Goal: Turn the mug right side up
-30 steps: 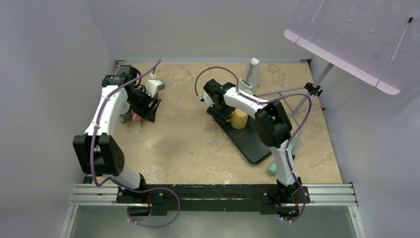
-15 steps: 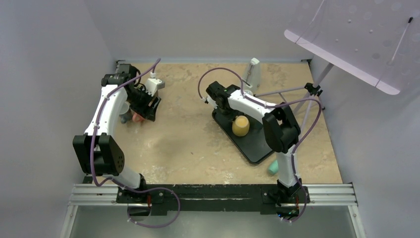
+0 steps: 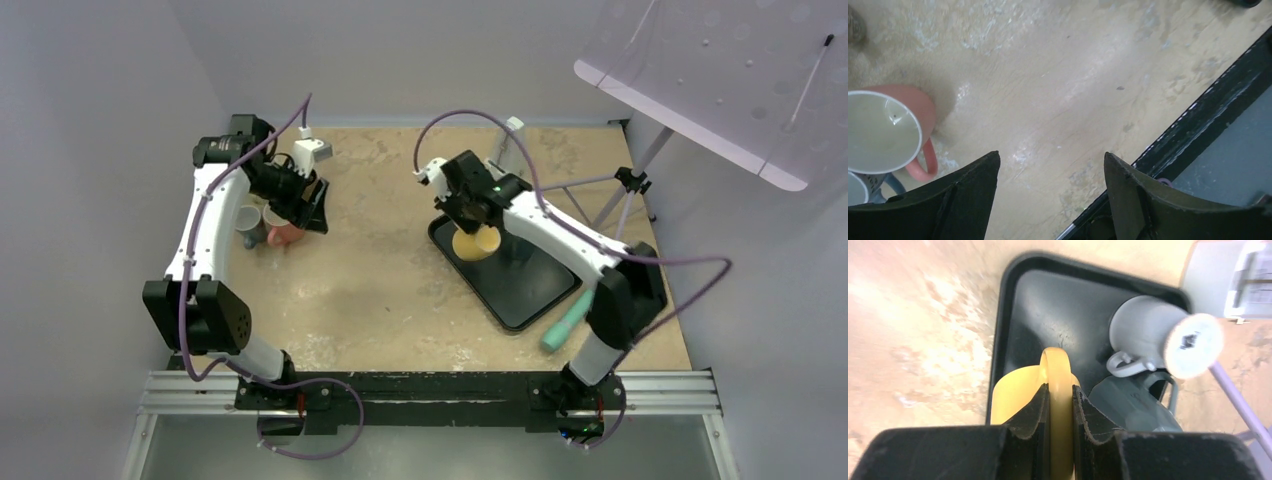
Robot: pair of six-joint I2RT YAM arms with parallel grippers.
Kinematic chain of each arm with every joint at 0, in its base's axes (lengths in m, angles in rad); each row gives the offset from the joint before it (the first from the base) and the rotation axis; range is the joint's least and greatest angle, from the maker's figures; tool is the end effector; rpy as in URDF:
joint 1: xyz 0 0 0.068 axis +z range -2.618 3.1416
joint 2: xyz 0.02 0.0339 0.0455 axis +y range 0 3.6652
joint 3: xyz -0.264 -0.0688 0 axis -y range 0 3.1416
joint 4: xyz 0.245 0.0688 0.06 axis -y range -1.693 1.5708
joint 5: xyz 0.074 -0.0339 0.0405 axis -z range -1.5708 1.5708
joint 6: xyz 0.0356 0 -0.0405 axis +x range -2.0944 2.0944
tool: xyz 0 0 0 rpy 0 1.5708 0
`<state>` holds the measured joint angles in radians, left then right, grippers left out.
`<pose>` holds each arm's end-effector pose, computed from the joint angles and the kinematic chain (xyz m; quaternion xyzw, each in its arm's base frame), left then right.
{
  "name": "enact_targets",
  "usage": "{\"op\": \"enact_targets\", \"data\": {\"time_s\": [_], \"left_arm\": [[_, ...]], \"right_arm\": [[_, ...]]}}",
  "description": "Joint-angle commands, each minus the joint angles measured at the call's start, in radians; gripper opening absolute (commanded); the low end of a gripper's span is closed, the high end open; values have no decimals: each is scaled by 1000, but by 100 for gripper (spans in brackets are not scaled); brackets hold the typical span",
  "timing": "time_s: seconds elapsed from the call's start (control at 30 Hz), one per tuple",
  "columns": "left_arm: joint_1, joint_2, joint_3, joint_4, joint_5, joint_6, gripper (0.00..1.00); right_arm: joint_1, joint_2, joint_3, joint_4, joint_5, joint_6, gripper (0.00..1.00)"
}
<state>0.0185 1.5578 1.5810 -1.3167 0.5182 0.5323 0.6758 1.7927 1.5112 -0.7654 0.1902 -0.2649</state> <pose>0.2891 -0.0123 0.3422 0.2775 0.9169 -0.2079 0.1976 0.3043 0.2353 0.2663 -0.4138 0.8683 -0.0372 0.2711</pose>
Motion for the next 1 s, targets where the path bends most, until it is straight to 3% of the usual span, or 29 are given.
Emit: {"op": "enact_targets", "data": {"time_s": [0.0,0.2,0.3,0.37,0.47,0.6,0.97], "left_arm": [[-10,-31,119,-52,235,-62,80],[-105,-20,216,-112,529,-106,87],[-135,-36,225,-18,670,-267,90],[-159,-61,193,134,716,-413,90],[-201,-120,117,380,716,-620,84],[-224,-180,39,671,756,-848,78],[-305,-171,15,732,772,-910,75]], "right_arm": [[5,-290,-135,243,-55,74,0],[6,-525,-212,394,-198,207,0],[7,-653,-271,595,-260,344,0],[6,-715,-318,739,-290,439,0],[8,-752,-369,918,-341,573,0],[36,-714,-319,922,-362,582,0],[63,-653,-250,1012,-425,643,0]]}}
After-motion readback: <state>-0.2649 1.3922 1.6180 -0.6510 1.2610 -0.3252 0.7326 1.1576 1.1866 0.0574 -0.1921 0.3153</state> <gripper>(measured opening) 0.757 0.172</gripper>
